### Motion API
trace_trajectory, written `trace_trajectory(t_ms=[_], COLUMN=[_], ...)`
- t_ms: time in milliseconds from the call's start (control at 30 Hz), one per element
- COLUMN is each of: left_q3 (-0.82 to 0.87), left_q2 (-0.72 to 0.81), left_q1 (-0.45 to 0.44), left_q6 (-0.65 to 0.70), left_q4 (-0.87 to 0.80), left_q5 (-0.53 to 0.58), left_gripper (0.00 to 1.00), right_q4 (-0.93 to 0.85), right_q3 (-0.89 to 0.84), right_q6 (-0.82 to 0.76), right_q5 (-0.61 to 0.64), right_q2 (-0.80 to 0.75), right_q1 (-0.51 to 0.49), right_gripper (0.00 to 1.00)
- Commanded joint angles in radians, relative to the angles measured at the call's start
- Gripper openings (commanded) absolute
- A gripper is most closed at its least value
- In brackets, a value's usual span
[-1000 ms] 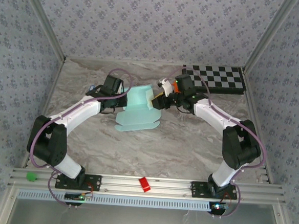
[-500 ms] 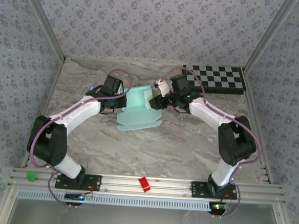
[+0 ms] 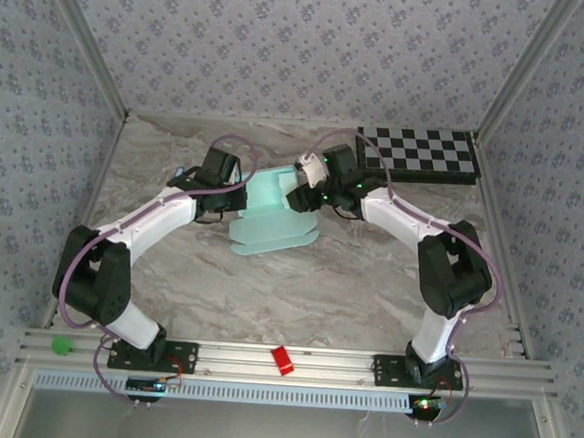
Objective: Fold the paper box
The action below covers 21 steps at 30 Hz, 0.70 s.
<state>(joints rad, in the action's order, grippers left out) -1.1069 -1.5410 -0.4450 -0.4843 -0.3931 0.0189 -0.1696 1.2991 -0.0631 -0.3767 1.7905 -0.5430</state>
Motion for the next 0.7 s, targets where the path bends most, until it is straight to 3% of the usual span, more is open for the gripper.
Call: trace_trajectory(t_ms=[0, 367, 667], left_q3=[-0.019, -0.019, -0.025], left_q2=[0.007, 0.004, 0.002], left_q1=[-0.009, -0.008, -0.009], left_q6=[-0.007, -0.005, -0.002], left_q4=[0.031, 0.031, 0.025], left_q5=[-0.062, -0.063, -0.058], left_gripper=[0.00, 0.00, 0.00], right_q4=[-0.026, -0.052, -0.059], right_q3=[0.037, 0.073, 0.082], right_q6=[0.019, 0.034, 0.034], right_q5=[0.021, 0.054, 0.136], right_q2=[0.027, 0.065, 0.065], right_q1=[-0.012, -0.014, -0.019], right_gripper=[0.48, 0.47, 0.40])
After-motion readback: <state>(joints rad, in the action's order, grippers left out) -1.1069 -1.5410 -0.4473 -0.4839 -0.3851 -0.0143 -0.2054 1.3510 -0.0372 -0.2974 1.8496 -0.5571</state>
